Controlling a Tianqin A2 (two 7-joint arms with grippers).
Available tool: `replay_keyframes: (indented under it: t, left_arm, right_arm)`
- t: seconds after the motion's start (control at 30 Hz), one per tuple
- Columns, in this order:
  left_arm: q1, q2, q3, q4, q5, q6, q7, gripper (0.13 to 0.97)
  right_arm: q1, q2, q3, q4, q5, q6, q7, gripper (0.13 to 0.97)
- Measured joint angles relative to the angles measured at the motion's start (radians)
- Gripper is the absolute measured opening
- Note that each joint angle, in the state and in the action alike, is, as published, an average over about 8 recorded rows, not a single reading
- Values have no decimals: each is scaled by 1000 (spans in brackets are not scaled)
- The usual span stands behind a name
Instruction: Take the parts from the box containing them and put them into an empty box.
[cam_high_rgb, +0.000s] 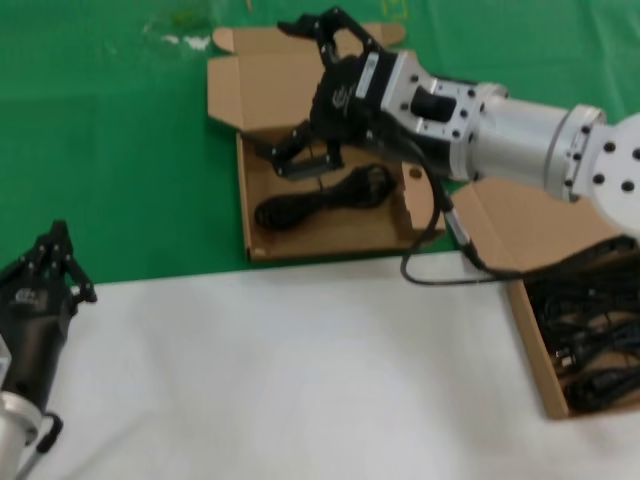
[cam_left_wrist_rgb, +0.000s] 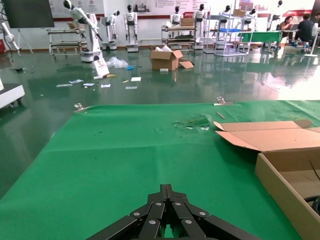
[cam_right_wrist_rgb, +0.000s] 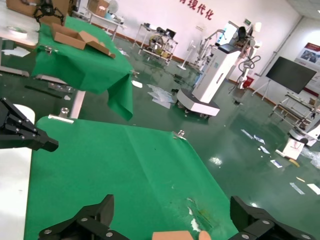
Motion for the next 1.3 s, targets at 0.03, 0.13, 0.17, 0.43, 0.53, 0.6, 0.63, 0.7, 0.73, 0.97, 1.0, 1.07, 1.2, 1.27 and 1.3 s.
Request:
replay_keyframes:
  t: [0.03, 0.13, 0.17, 0.43, 0.53, 0.6, 0.63, 0.7, 0.73, 0.97, 1.0, 1.07, 1.2, 1.27, 1.3]
  left_arm:
    - [0, 0, 0, 0, 0, 0, 0, 140]
    - [0, 0, 0, 0, 0, 0, 0, 142]
    - [0, 0, 0, 0, 0, 0, 0, 143]
    - [0, 0, 0, 0, 0, 0, 0, 171]
    - [0, 0, 0, 0, 0, 0, 0, 195]
    - [0, 0, 0, 0, 0, 0, 0, 211]
    - [0, 0, 0, 0, 0, 0, 0, 211]
    - [0, 0, 0, 0, 0, 0, 0, 244]
    - [0, 0, 0, 0, 0, 0, 0, 260]
    - [0, 0, 0, 0, 0, 0, 0, 366]
    - [0, 0, 0, 0, 0, 0, 0, 391]
    - [0, 0, 0, 0, 0, 0, 0, 440]
    - [0, 0, 0, 0, 0, 0, 0, 538]
    - [0, 0, 0, 0, 0, 0, 0, 564]
    - [0, 0, 0, 0, 0, 0, 0, 589]
  right_arm:
    - [-10, 0, 6, 10, 4, 10, 1, 737]
    - [-20, 1, 12, 19, 8, 19, 1, 784]
    - [-21, 1, 12, 19, 9, 19, 1, 784]
    - [-37, -1, 20, 22, 19, 35, -3, 876]
    - [-57, -3, 29, 24, 33, 55, -8, 906]
    - [-73, -5, 37, 26, 44, 71, -13, 920]
    - [-82, -6, 41, 27, 50, 80, -16, 927]
    - [-101, -8, 50, 29, 63, 99, -22, 941]
    - [-111, -9, 55, 30, 71, 109, -25, 948]
    - [-183, -17, 88, 38, 120, 180, -46, 964]
    - [-193, -18, 93, 39, 127, 191, -49, 964]
    - [-214, -20, 103, 41, 142, 212, -55, 965]
    - [-256, -25, 123, 46, 171, 254, -67, 966]
    - [-277, -27, 133, 48, 186, 276, -74, 966]
    - [-287, -28, 138, 49, 193, 286, -77, 966]
